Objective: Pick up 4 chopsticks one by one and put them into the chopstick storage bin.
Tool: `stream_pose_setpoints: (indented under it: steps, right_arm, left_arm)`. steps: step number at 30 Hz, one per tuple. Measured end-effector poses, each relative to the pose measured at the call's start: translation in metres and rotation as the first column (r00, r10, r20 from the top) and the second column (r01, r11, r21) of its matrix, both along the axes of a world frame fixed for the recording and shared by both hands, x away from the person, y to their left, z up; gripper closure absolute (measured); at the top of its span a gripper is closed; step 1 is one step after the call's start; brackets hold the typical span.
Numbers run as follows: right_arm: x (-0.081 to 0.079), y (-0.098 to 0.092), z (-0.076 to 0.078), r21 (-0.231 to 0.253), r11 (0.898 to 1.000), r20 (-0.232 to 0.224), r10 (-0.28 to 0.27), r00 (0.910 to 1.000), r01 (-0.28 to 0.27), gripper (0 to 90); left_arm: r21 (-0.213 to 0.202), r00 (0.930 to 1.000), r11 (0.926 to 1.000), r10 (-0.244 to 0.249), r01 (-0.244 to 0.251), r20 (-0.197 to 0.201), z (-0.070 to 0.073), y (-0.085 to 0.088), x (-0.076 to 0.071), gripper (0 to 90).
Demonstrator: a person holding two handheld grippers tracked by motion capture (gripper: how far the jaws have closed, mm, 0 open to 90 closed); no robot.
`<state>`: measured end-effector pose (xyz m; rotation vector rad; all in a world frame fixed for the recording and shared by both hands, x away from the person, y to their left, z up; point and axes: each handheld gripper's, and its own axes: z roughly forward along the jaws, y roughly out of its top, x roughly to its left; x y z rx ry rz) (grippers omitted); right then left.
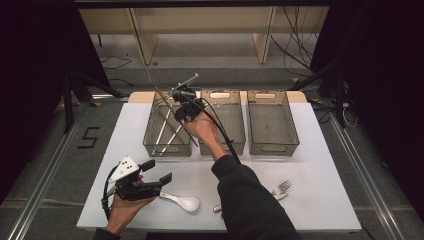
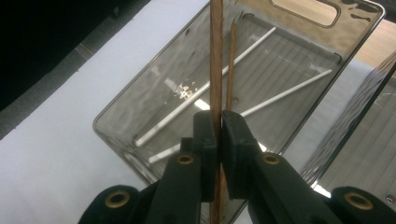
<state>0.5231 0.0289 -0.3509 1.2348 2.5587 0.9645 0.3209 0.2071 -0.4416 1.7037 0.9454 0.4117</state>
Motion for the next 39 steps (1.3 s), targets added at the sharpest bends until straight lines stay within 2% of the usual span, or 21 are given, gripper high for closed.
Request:
stream_pose_setpoints:
  steps: [12,39]
  right_arm:
    - [0.015,0.009,-0.003,-0.006,1.0,-0.025,-0.029,0.9993,0.029,85.2]
    - [0.03,0.024,-0.015,-0.007,0.998,-0.053,-0.064,0.9965,0.064,85.2]
  left_arm:
    - [0.002,1.0,1.0,-0.004,0.004,0.0,0.0,0.0,0.0,18.5]
    - [-0.001,1.0,1.0,-0.008,0.008,0.003,0.001,-0.001,0.0,18.5]
